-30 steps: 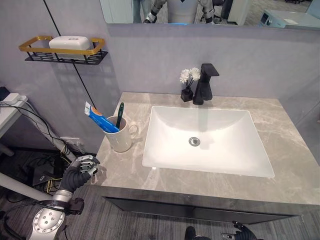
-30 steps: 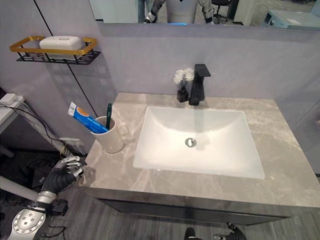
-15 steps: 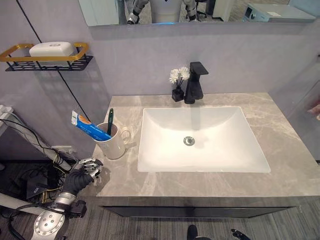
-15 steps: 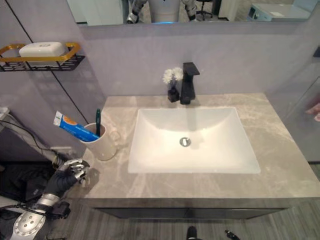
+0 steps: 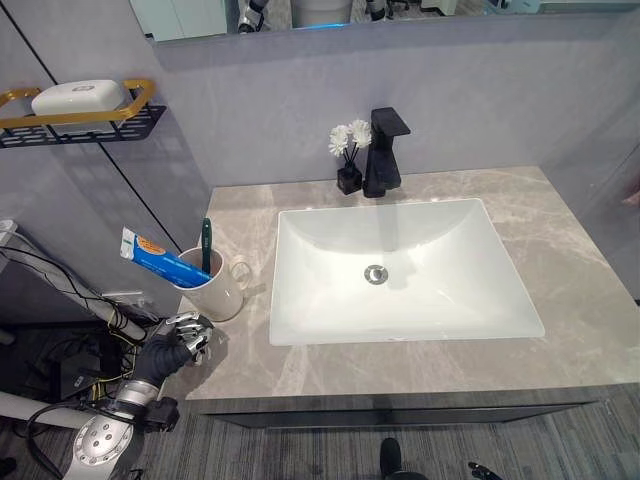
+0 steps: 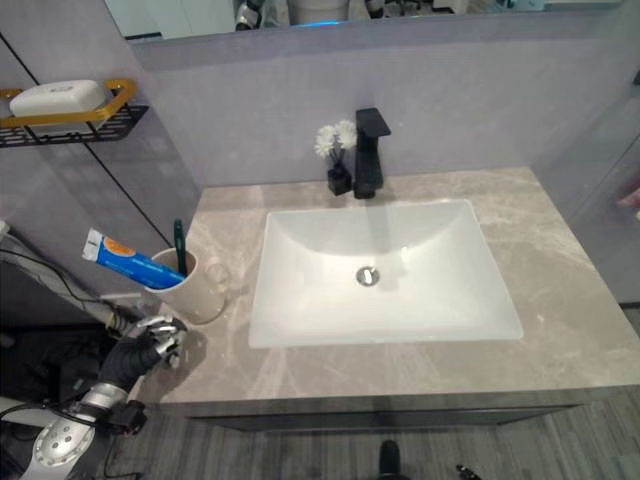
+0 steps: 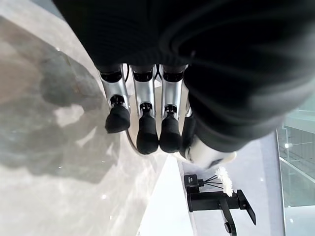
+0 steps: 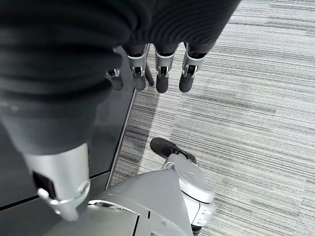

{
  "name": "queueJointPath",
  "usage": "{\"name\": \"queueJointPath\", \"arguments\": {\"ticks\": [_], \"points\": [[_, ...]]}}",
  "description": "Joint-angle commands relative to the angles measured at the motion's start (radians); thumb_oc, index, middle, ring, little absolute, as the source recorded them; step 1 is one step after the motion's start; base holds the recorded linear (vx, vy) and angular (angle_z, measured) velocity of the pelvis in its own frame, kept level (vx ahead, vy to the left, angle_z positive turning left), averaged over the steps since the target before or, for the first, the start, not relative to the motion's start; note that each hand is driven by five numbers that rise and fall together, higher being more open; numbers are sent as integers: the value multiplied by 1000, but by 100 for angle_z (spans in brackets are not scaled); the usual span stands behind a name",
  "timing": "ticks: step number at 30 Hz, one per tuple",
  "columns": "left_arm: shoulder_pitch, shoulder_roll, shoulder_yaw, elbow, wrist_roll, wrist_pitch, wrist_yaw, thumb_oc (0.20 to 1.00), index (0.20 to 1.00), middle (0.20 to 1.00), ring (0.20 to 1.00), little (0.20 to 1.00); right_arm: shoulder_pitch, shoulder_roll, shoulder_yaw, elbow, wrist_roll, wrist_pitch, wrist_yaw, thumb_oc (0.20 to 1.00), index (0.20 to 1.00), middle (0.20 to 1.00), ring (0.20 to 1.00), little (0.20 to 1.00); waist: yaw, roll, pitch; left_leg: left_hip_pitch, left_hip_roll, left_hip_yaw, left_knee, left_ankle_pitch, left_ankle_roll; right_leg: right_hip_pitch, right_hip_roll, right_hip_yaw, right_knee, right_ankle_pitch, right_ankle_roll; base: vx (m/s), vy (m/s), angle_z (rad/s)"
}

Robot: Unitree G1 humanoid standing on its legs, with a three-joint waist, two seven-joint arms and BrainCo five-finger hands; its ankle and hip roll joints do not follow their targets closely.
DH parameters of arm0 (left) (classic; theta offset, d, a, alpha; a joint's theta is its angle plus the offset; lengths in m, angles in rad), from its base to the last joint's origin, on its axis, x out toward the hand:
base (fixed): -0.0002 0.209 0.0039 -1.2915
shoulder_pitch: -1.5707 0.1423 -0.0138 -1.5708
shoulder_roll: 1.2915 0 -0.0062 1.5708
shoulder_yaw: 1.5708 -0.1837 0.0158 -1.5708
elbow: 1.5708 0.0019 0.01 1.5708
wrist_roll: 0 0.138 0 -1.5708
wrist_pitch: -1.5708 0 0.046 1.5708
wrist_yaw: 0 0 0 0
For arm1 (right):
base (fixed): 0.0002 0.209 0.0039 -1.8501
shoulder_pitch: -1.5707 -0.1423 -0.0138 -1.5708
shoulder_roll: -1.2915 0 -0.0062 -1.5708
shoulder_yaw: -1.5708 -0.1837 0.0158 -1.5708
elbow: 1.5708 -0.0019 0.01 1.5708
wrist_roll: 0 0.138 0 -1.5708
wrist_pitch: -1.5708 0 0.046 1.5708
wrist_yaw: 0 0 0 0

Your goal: Put brush and paste in cup on sink, flatten towel.

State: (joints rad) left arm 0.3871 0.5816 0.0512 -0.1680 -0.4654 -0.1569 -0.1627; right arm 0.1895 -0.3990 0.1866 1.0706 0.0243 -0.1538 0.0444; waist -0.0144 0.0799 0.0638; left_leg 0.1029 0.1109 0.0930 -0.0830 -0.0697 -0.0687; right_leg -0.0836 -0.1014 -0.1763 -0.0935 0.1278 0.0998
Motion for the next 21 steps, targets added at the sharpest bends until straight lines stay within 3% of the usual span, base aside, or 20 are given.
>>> {"name": "queueJointPath", "arguments": {"ticks": [1, 21], "points": [[-19, 54, 9, -85, -43, -34, 1, 200, 200, 200, 200, 200, -46, 1, 30, -7, 11, -31, -26, 1000, 1000, 1000, 1000, 1000, -15, -72, 32, -24, 24, 5, -4, 72, -13, 50, -76, 13, 51, -20, 66, 0, 0, 0], [-89, 53, -15, -30, -27, -27, 23, 200, 200, 200, 200, 200, -67, 8, 40, 2, 23, -27, -32, 1000, 1000, 1000, 1000, 1000, -34, -74, 53, -71, 43, 14, -4, 95, -24, -12, -59, 32, 65, -19, 60, 1, -2, 0]]}}
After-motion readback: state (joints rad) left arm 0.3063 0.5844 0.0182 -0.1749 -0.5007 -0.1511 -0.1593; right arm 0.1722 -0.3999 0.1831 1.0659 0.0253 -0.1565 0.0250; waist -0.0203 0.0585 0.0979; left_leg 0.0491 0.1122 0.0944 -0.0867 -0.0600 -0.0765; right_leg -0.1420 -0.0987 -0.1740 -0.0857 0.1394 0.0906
